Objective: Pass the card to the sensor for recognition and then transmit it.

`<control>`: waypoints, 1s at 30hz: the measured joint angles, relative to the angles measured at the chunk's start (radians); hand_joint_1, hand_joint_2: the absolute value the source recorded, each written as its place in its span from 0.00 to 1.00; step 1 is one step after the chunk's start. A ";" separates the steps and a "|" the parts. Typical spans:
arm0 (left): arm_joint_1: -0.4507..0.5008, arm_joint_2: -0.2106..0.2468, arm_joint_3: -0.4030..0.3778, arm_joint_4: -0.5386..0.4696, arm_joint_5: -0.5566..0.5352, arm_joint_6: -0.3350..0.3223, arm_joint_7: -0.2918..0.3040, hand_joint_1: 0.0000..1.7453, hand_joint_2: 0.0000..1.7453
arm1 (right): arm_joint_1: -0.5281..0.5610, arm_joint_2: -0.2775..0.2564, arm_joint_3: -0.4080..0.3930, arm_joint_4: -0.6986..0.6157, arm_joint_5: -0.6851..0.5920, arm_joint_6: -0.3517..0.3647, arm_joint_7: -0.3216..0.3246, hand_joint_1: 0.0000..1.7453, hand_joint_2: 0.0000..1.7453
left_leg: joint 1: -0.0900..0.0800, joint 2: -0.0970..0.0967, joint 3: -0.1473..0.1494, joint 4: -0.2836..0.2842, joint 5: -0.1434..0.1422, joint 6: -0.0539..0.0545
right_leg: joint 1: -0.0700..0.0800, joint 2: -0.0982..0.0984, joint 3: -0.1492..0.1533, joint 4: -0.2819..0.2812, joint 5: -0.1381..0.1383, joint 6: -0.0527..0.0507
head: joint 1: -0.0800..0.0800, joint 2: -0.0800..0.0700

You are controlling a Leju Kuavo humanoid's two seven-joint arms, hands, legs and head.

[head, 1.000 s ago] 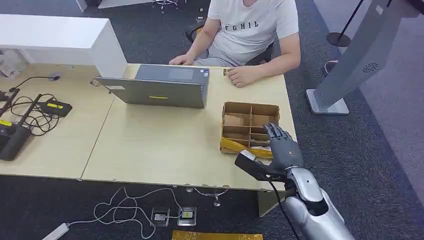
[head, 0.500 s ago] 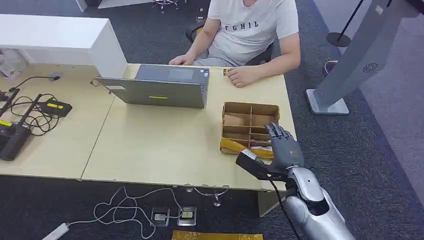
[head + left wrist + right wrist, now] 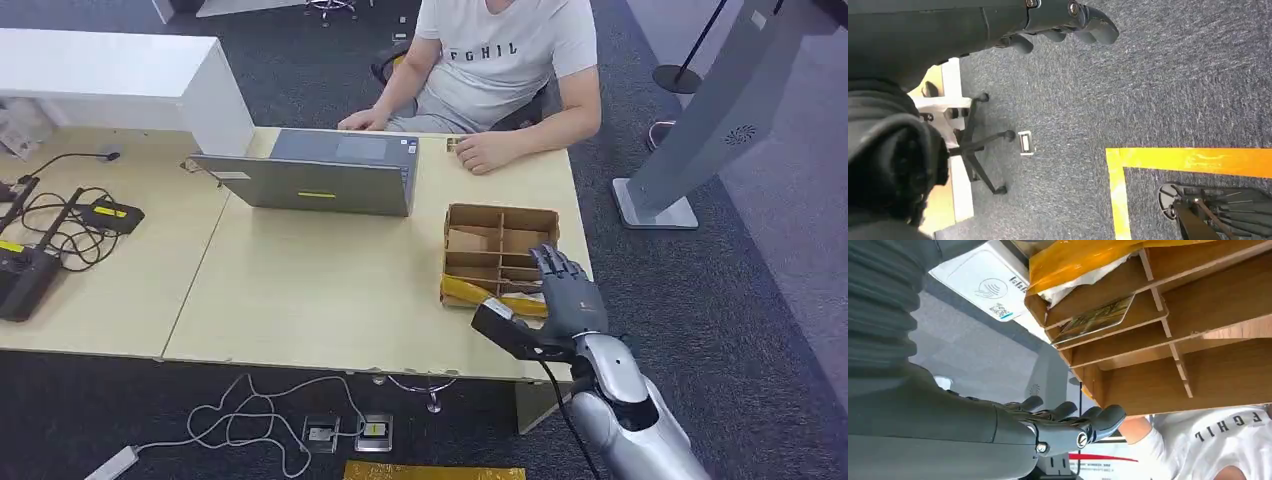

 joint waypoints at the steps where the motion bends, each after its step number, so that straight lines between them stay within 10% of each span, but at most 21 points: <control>1: 0.000 0.000 0.000 0.000 0.000 0.000 0.000 0.00 0.00 | 0.000 0.000 0.000 0.000 0.001 0.000 -0.002 0.00 1.00 | 0.000 0.000 0.000 0.000 0.000 0.000 | 0.000 0.000 0.000 0.000 0.000 0.000 | 0.000 0.000; 30: 0.000 0.005 -0.002 0.000 0.003 0.003 -0.003 0.00 0.00 | -0.079 -0.076 -0.148 -0.150 0.008 0.048 -0.046 0.00 1.00 | 0.000 0.000 0.000 0.000 0.000 0.000 | 0.000 0.000 0.000 0.000 0.000 0.000 | 0.000 0.000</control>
